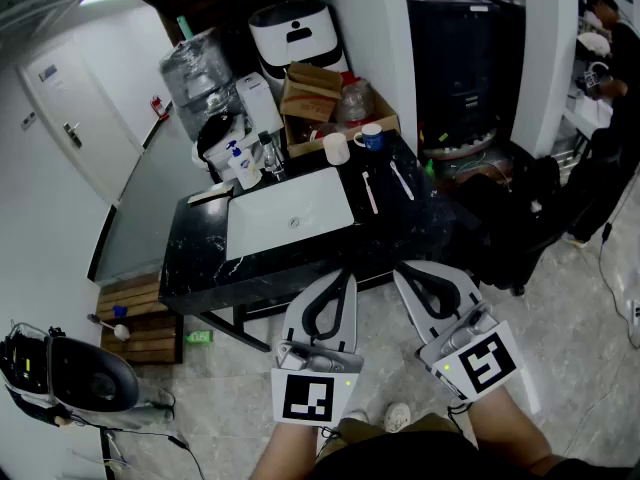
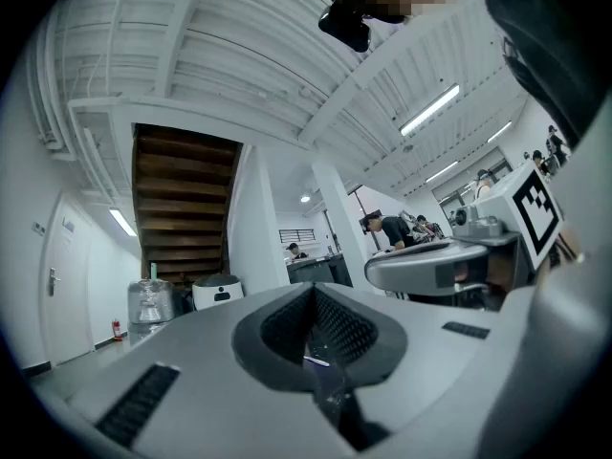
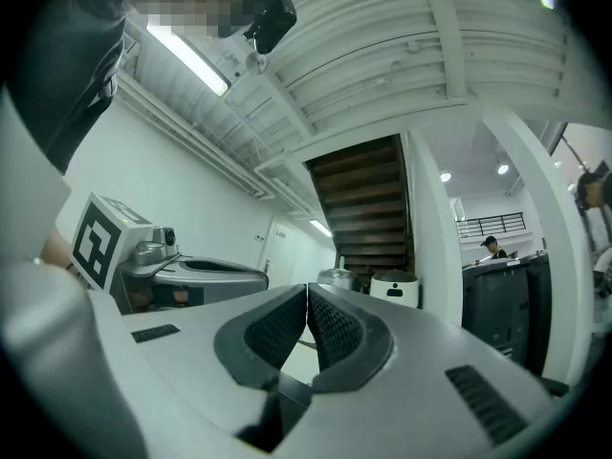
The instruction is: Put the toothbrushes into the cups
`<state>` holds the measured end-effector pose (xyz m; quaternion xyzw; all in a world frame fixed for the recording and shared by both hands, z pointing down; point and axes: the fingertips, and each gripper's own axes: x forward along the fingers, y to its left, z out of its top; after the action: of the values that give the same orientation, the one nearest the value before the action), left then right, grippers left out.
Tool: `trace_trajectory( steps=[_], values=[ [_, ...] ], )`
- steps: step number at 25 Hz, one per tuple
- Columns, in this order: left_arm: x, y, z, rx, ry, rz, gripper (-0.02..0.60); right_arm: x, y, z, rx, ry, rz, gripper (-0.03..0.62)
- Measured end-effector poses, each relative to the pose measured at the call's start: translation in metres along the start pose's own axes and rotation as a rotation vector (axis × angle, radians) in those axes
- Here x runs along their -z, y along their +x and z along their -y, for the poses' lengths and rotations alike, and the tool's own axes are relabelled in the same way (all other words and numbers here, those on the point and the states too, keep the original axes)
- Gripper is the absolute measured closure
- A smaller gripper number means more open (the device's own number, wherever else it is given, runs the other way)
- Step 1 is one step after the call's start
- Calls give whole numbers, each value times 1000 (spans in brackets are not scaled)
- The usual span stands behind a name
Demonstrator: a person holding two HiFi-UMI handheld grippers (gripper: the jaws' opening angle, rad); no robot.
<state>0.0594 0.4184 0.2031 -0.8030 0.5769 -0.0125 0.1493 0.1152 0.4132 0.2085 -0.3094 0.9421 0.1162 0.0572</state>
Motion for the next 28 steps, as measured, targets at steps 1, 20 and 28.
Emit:
trace_trajectory(
  steps=[1,20,28],
  values=[
    [0,-1,-1,-2,-4,-1,572,0,1,-1,-2,-3,1,562],
    [-5,-1,-5,5,-29,13,574,2,0,2,35,21,-31,562],
    [-5,-8,-2,2,-39,13,572,6,-5,0,37,35,-36,562]
  ],
)
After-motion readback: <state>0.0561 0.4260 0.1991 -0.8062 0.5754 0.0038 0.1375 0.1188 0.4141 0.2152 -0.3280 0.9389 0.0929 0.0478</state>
